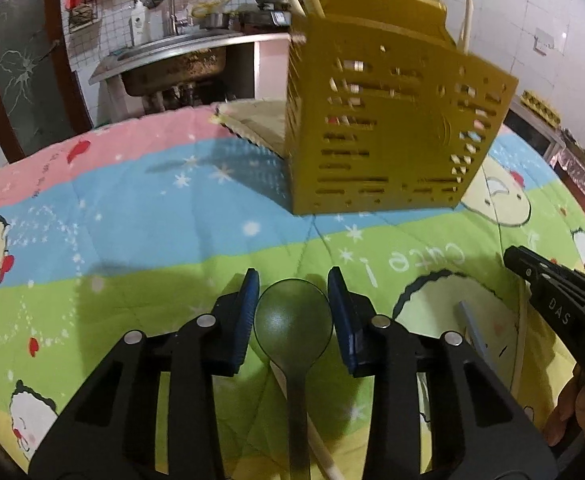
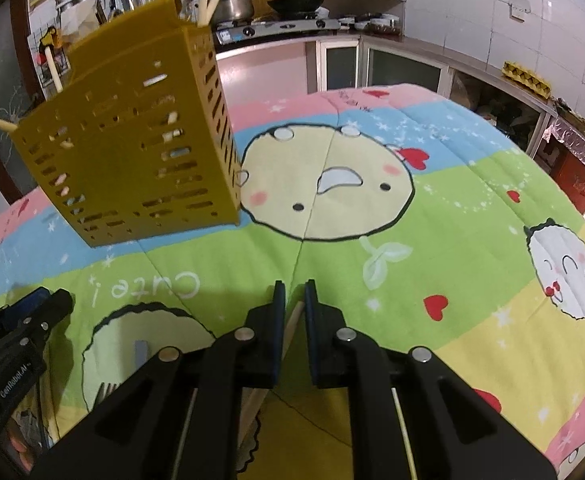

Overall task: Organize utensils
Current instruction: 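Close the left tool on the green spoon while the right tool grasps a chopstick, then lift the green spoon over the yellow holder while the right tool carries its chopstick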

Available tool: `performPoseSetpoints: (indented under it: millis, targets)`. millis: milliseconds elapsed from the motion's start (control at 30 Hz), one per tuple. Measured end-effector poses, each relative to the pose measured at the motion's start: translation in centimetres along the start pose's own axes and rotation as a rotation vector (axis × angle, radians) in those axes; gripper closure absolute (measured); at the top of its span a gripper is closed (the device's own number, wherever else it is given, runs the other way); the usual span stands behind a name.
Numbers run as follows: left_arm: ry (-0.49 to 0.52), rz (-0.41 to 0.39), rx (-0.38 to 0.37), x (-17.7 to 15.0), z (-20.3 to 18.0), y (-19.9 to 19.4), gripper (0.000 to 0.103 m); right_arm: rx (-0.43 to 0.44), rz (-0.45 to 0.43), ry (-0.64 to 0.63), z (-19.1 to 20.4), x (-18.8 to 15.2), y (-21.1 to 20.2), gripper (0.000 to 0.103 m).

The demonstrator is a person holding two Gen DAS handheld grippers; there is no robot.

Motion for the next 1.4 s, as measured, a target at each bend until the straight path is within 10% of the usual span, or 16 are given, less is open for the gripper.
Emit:
performPoseSetpoints:
  millis: [600,900,1400]
  targets:
    - [-0.094,-0.260,0.024,5.1,3.0,-9.9,0.069,0.022,-0.257,-0.057,1.7,4.7,-9.1,0.097]
    - [-0.134,-0.218,0.013,5.1,4.4,-10.2,0.069,0.036,-0.307,-0.087,2.1,5.4,-11.4,0.098]
    - [-0.111,-0.384,0.058,6.7,4.9,-15.4,0.069,0.089,-0.400,-0.111,2.4,7.4,-14.1,0.098]
Point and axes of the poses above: each gripper's, at about its wrist camera, not at the fingertips, and y roughly the way its jaws point, z to its left, x to its top, the point moved 5 cm from there along y, roughly the way its jaws point, and after that the axes turned 13 degrees about x, right-handed, at the moved point
